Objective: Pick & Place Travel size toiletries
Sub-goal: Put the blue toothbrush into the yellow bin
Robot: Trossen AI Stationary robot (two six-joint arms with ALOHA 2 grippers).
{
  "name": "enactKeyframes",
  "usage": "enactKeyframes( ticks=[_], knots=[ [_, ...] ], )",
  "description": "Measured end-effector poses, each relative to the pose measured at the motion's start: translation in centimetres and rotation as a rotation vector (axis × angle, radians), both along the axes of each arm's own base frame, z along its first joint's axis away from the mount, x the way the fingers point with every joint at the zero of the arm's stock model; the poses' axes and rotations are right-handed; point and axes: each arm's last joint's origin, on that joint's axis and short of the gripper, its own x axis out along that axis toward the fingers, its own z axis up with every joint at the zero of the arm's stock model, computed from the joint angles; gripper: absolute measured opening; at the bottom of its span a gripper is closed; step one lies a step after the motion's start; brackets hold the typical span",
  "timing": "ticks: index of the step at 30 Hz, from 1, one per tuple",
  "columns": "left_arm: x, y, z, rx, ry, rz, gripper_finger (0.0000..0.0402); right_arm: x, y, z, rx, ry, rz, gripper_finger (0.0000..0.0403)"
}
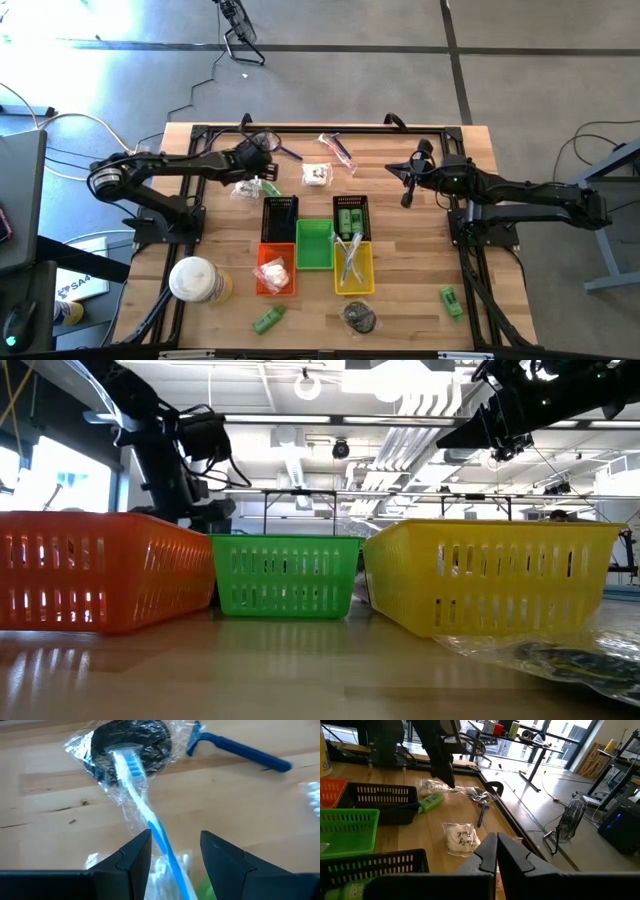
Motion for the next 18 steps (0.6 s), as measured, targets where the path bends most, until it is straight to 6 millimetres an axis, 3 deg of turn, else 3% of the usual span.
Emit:
enactKeyframes(
  ticks=[18],
  knots=[
    [1.2,0.7,-2.4,0.007,0.055,0.010,0.0166,0.0,0.0,0.0,-0.006,0.002,0.001,0.0005]
  ],
)
